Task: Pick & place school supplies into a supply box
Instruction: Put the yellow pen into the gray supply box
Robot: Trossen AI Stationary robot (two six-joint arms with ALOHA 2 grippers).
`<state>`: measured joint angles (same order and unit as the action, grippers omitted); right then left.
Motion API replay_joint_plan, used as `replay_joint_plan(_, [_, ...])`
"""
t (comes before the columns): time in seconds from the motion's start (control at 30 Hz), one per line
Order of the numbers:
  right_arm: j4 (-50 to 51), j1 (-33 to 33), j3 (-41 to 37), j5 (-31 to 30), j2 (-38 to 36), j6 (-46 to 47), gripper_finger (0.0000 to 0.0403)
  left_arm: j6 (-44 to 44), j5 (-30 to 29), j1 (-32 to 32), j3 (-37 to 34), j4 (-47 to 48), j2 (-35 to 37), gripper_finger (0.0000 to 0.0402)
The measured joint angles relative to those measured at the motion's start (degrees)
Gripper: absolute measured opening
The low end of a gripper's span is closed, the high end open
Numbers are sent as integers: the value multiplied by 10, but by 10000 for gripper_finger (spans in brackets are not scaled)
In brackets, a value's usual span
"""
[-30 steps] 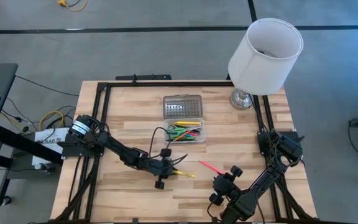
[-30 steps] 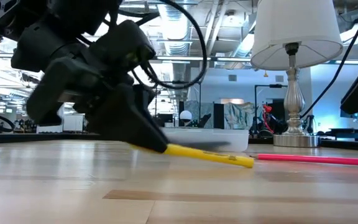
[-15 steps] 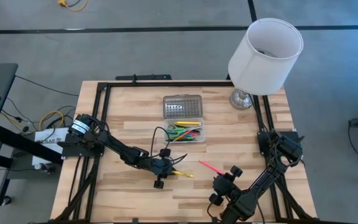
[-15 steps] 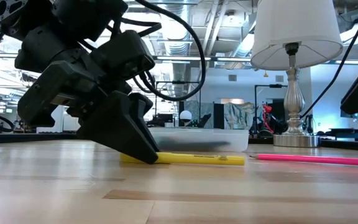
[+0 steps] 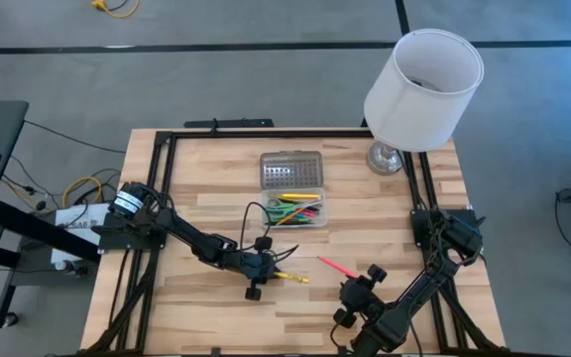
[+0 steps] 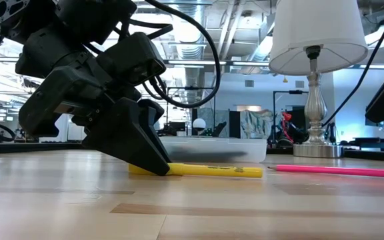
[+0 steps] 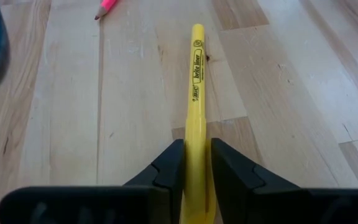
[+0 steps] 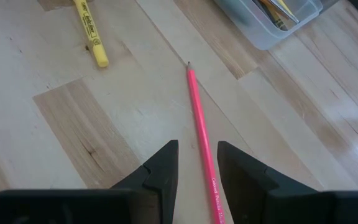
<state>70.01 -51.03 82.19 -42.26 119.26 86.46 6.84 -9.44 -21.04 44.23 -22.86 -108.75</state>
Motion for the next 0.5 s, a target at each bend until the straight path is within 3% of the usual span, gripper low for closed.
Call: replay_joint_plan(0.5, [0,0,0,0,0,0,108,-11,-17,0,0,-9,-1,60])
